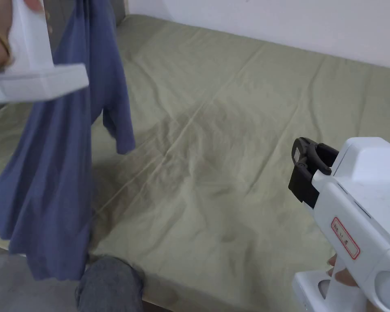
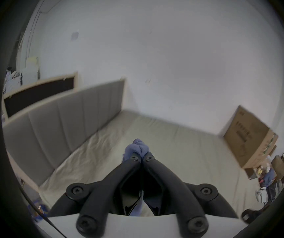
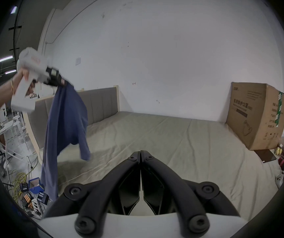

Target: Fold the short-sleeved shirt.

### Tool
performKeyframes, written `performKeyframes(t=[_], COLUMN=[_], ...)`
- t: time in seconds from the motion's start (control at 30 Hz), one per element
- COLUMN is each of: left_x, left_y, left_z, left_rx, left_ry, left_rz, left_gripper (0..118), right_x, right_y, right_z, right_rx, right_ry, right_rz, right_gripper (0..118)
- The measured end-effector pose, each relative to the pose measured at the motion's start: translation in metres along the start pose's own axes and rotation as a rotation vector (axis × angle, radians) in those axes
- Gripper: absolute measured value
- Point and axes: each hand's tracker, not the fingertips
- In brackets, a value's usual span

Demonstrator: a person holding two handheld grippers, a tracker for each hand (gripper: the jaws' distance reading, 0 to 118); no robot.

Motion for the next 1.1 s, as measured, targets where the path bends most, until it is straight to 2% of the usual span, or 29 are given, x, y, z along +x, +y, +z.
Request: performKeyframes(t=[0.13, 0.3, 0.57, 0.7, 0.87, 0.97, 1.1], left_x=[0.049, 0.108, 0.197, 0.233, 0.271, 0.286, 0.293], left_y=[0.066, 0.113, 0.109, 0.068, -0.021, -0.093, -0.203], left_z=[0.039, 0.071, 0.06, 0.025, -0.027, -0.062, -0.098], left_rx=[0.138, 0.241, 0.221, 0.09, -0.098, -0.238, -0.464], left_ry=[-0.112, -0.227, -0.338, -0.4, -0.404, -0.393, -0.349], left_rz=[-0.035, -0.059, -0.105, -0.105, -0.177, -0.189, -0.293], left_gripper=[0, 0, 0, 0, 0, 0, 0], right_x=[0.015, 0.04, 0.079, 0.09, 0.101, 0.107, 0.114], right_y=[0.008, 0.017, 0.018, 0.011, -0.001, -0.008, -0.017], right_z=[0.03, 0.062, 0.106, 0.124, 0.133, 0.134, 0.129], right_rx=[0.058, 0.114, 0.156, 0.141, 0.113, 0.094, 0.064], right_ry=[-0.052, -0.145, -0.28, -0.329, -0.378, -0.397, -0.408], right_rz=[-0.003, -0.019, -0.055, -0.067, -0.085, -0.098, -0.107], right_gripper=[0, 0, 0, 0, 0, 0, 0])
